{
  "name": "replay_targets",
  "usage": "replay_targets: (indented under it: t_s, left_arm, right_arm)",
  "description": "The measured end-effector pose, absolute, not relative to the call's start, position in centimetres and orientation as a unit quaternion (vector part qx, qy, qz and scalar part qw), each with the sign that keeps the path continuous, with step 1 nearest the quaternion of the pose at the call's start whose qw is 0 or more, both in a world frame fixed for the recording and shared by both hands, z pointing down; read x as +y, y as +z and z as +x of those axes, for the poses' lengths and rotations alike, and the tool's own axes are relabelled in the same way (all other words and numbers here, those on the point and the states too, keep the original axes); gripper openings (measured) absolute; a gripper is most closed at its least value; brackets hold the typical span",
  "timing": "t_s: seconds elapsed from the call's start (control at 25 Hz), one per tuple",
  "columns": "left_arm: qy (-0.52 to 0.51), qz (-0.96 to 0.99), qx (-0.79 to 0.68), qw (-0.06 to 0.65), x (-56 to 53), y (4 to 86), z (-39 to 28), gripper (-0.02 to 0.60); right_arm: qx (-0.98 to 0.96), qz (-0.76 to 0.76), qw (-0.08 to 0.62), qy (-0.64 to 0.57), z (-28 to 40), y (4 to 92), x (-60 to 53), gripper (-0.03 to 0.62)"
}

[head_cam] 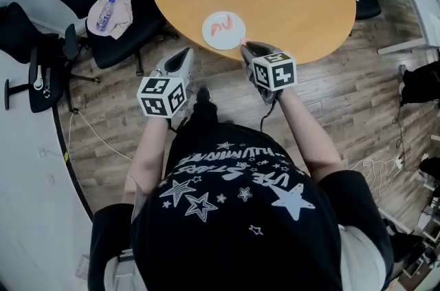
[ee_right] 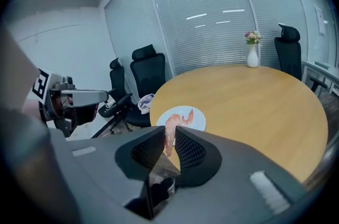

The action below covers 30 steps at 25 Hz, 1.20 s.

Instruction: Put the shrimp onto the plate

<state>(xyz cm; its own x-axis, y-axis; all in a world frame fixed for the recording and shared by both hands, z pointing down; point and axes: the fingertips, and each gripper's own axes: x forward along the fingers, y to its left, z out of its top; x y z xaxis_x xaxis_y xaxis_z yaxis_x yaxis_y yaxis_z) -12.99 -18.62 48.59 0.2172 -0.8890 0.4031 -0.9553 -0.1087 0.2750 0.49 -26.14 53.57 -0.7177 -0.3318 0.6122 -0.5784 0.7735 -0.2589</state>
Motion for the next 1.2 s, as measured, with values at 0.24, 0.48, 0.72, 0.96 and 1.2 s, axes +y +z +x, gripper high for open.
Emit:
replay_targets:
  t_s: [0.24,0.48,0.72,0.96,1.2]
  left_arm:
    - [0.073,0.741,-0.615,0.259,-20.6,50.0,-14.9,0.002]
    - [0.077,0.74,-0.607,0.278,-21.9,51.8,-15.7,0.002]
    - [0.075,0.74,-0.603,0.289,-23.2,52.7,-16.9,0.002]
    - [0.077,0.732,-0.605,0.303,-23.6,53.8,-18.6,0.002]
    - [0.078,0.732,-0.6,0.314,-24.0,54.6,-19.1,0.002]
  right_arm:
    - [-0.9,0.232,0.307,0.207,-1.9,54.8,-27.4,0.063]
    - [-0.9,0.204,0.348,0.162,-3.8,56.4,-27.5,0.063]
    - [-0.892,0.188,0.385,0.144,-5.3,58.4,-28.2,0.064]
    - [-0.882,0.18,0.413,0.136,-6.0,60.6,-28.5,0.064]
    - [-0.873,0.164,0.442,0.122,-6.5,61.9,-28.6,0.064]
